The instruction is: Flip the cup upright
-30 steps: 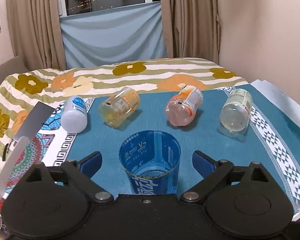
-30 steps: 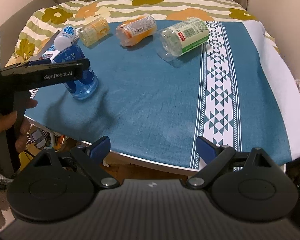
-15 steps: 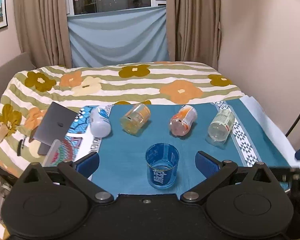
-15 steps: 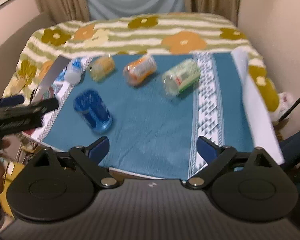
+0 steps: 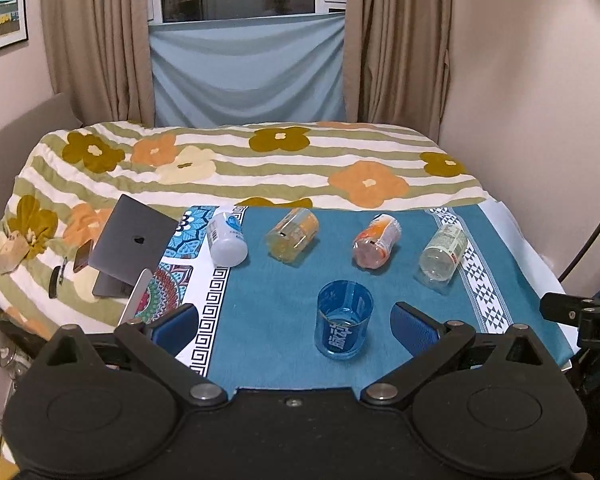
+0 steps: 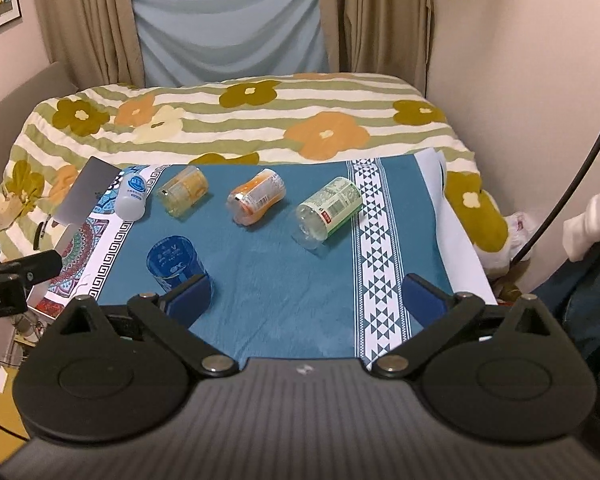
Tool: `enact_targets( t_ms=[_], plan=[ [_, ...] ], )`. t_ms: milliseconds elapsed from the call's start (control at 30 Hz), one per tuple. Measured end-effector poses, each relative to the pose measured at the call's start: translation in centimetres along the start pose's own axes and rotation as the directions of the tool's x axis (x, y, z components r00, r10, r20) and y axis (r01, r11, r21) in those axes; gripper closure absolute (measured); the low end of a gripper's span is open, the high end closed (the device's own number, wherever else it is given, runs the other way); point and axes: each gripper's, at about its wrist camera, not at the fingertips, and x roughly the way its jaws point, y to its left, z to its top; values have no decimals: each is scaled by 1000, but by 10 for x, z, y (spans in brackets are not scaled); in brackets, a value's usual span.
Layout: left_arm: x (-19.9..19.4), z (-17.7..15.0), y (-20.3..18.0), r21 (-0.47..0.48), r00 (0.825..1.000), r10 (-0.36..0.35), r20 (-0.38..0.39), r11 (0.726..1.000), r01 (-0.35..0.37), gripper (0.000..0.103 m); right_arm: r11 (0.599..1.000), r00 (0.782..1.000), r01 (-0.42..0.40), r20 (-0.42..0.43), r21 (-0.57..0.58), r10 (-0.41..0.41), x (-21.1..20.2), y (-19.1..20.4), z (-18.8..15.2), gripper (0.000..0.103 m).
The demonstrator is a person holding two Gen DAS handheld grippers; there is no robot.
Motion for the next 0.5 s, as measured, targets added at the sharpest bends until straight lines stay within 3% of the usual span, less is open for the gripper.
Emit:
enact_targets(
  t_ms=[500],
  plan=[
    [-10, -5, 11, 14, 1000, -11, 24, 1000, 11, 0, 1000, 999, 26, 38, -6, -26, -7, 16, -7, 0]
  ],
)
